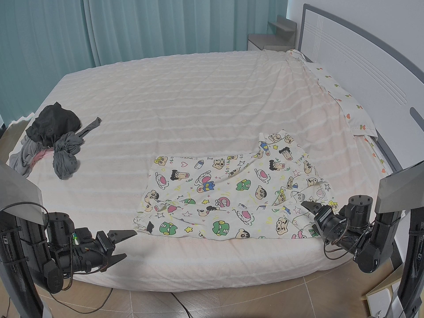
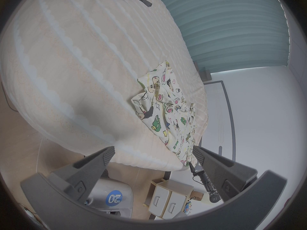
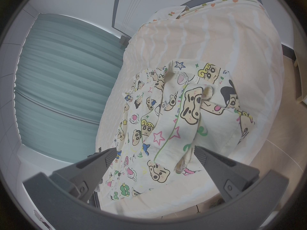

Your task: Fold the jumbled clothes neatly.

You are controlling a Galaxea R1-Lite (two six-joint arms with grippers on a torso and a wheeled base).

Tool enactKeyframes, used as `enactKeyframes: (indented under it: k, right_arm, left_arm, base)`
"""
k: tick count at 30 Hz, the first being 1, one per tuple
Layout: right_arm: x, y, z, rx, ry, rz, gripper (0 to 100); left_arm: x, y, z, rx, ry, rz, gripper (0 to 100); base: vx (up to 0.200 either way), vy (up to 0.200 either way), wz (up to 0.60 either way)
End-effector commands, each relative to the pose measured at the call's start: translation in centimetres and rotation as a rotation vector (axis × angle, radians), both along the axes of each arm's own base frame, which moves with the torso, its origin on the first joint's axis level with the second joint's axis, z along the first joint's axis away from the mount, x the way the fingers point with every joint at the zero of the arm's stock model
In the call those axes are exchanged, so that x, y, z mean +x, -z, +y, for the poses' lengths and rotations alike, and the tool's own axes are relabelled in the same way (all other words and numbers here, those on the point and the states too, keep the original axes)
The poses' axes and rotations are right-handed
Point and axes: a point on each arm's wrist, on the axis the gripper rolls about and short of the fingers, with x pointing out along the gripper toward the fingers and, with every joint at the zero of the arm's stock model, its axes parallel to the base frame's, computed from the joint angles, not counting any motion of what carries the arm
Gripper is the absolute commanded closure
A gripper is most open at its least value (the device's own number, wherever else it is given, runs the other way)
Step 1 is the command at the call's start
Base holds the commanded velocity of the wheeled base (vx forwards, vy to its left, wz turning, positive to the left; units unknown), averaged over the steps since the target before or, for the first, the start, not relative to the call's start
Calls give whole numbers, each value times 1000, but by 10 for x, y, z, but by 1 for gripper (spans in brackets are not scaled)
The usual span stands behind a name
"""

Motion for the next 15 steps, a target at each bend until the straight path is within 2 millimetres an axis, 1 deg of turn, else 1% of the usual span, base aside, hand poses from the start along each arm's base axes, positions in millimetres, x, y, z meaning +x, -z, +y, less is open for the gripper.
enactKeyframes:
  k: [1,7,13,15]
  right_arm:
    - [4,6,-3,-2,13,5,0]
    - [11,5,-14,-1,52,-13,0]
    - [13,11,-15,-6,58,1,0]
    - [17,15,-14,-4,60,-1,0]
  left_arm:
    - [0,3,0,0,-1,11,0]
    - [0,3,0,0,-1,11,0]
    - [0,3,0,0,-1,11,0]
    - [0,3,0,1,-2,11,0]
  base:
    - [0,0,0]
    - [0,0,0]
    - [0,0,0]
    - [0,0,0]
